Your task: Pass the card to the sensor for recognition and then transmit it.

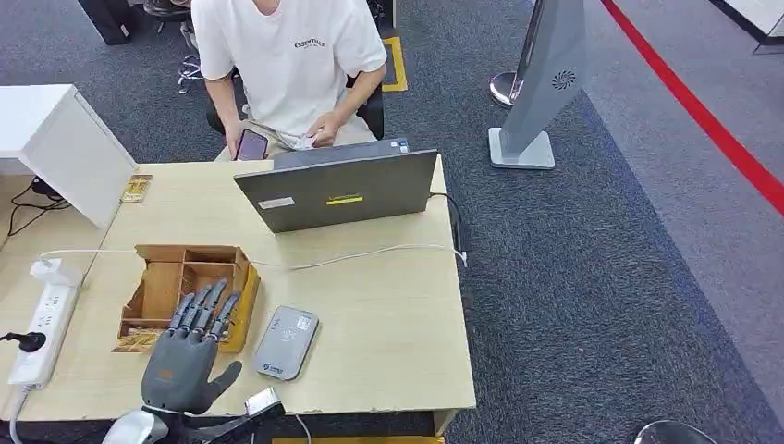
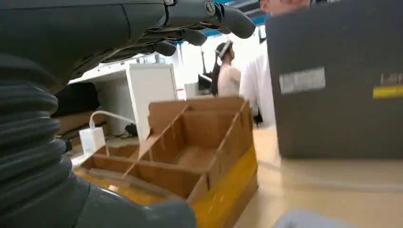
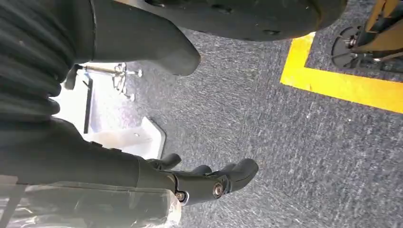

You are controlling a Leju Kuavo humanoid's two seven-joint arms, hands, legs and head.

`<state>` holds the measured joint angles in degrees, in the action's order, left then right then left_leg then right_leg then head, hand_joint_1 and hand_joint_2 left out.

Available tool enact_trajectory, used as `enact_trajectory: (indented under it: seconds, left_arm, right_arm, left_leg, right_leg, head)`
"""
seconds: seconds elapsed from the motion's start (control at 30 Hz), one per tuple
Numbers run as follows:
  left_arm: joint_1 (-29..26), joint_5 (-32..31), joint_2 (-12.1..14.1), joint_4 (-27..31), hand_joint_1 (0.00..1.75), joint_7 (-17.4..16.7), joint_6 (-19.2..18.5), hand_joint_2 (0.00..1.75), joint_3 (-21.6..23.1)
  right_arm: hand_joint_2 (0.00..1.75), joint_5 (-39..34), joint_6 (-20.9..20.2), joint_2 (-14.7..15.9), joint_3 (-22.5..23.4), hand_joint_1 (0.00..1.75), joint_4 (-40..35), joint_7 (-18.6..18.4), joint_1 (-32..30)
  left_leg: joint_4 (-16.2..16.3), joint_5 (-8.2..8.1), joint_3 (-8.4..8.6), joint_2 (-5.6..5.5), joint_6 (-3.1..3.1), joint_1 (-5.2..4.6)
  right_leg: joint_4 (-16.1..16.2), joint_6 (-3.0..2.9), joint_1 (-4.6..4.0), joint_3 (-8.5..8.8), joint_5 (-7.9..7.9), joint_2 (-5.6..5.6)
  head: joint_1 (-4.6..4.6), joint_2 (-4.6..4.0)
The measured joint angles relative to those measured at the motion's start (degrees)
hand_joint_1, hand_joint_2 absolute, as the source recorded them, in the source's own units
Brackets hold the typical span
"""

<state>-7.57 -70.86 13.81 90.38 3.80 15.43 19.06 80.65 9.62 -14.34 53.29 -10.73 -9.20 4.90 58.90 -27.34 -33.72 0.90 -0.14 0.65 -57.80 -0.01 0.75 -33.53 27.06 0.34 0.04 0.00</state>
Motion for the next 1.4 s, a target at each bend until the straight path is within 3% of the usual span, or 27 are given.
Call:
enact_trajectory:
  seconds: [0.87,1.0,1.13,1.4]
  left_arm:
    - [-1.3,0.57,0.61,-2.63,0.0,-0.66,0.7,1.75,-0.07]
    - [-1.42,-0.72,0.61,-2.63,0.0,-2.29,1.77,1.75,-0.15]
    - [-1.75,-2.21,0.59,-2.6,0.0,-3.85,4.07,1.75,-1.66]
    - [-2.74,-2.71,0.59,-2.15,0.0,-4.39,4.11,1.75,-4.26]
  right_arm:
    - [1.75,0.35,0.5,0.0,0.02,0.0,0.0,0.02,0.05]
    - [1.75,0.35,0.41,0.0,0.02,0.0,0.0,0.09,0.04]
    - [1.75,0.35,-0.07,0.0,0.02,0.0,0.0,0.09,0.04]
    - [1.75,0.46,-0.09,0.0,0.02,0.0,0.0,0.07,0.04]
  left_leg:
    - [0.0,0.0,-0.03,-0.15,0.0,0.0]
    - [0.0,0.0,-0.03,-0.15,0.0,0.0]
    - [0.0,0.0,-0.03,-0.15,0.0,0.0]
    - [0.0,0.01,-0.02,-0.15,0.0,0.0]
  right_leg:
    - [0.0,0.01,0.0,0.02,0.02,-0.11]
    - [0.0,0.01,0.0,0.02,0.02,-0.12]
    - [0.0,0.01,0.0,0.02,0.02,-0.12]
    - [0.0,0.01,0.0,0.03,0.02,-0.11]
  head:
    - [0.02,0.0]
    - [0.02,0.0]
    - [0.02,0.0]
    - [0.02,0.0]
